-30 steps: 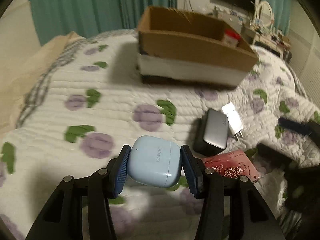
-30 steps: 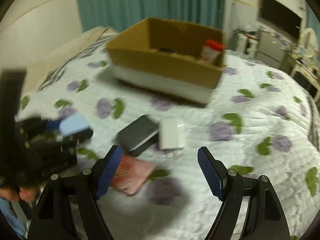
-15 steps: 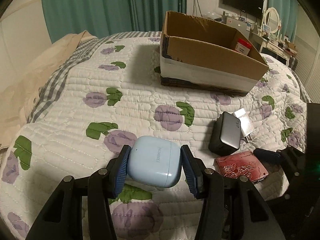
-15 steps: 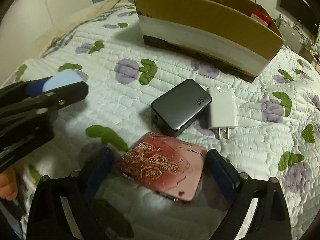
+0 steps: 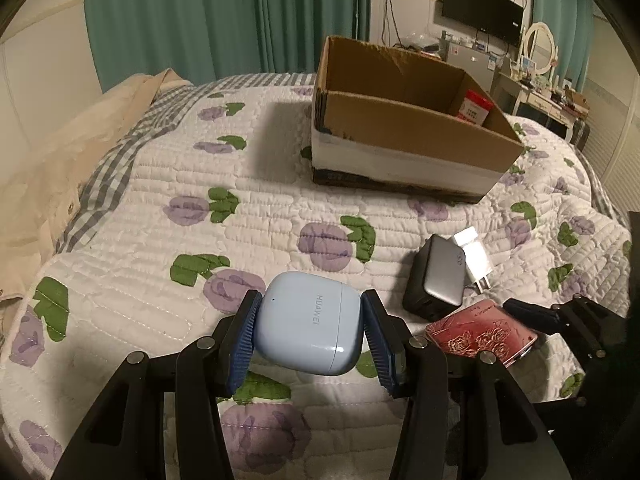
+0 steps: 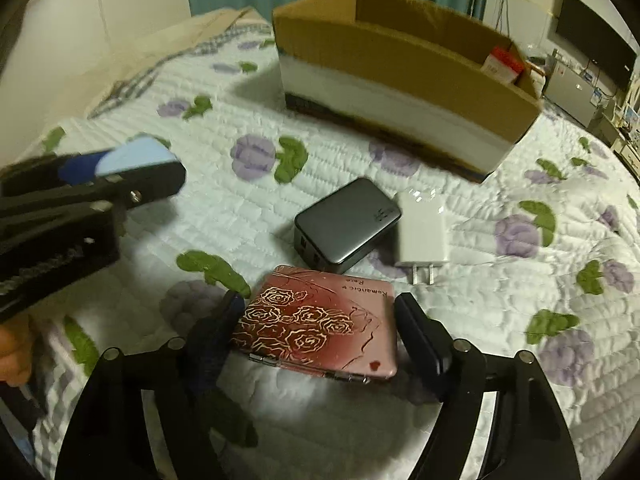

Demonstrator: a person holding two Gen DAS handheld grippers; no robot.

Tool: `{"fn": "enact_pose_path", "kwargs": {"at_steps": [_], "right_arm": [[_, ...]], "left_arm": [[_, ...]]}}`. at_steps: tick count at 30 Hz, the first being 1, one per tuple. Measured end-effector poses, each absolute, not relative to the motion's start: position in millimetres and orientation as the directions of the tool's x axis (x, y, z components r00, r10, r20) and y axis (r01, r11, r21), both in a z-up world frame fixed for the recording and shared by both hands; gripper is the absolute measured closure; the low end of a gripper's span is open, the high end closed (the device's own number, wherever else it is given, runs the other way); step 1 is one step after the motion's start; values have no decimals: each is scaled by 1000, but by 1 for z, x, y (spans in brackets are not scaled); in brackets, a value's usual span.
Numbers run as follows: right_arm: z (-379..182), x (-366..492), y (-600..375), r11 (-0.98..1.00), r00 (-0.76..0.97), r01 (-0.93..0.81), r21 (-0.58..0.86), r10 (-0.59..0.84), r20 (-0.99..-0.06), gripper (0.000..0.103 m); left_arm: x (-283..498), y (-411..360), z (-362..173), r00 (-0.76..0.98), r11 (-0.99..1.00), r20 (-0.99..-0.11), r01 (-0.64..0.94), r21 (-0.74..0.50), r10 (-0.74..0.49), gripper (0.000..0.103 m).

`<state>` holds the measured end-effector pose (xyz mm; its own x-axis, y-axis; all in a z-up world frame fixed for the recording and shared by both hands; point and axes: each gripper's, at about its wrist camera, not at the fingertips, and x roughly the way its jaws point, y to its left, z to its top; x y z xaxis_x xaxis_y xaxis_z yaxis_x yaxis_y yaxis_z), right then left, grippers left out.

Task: Organize rigid objects
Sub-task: 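Carry the earbuds case into the box with the left gripper while the right gripper places the pink case inside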

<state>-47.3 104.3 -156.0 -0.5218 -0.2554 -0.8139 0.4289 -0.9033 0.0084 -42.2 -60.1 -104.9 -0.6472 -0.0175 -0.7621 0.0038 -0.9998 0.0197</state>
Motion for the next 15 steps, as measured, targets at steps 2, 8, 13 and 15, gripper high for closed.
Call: {"fn": "enact_pose_path", "kwargs": {"at_steps": [2, 8, 13, 15], "right_arm": [[-148, -44, 108, -905, -541, 424, 5, -258, -800, 29], [-108, -44, 117, -912, -616, 410, -4, -274, -739, 31], [-58, -59, 124, -913, -695, 407, -28, -289, -658, 31], [-37, -73, 129, -917, -729, 396, -40, -287, -622, 31]], "left_arm": [[-41, -58, -100, -654, -1000, -756, 2, 16, -13, 52], [-44, -51, -70, -695, -1000, -719, -6, -3, 6, 52], [-62, -44, -35, -745, -1000, -667, -17, 2, 11, 52], [-73, -41, -21, -764, -1000, -645, -18, -5, 17, 52]]}}
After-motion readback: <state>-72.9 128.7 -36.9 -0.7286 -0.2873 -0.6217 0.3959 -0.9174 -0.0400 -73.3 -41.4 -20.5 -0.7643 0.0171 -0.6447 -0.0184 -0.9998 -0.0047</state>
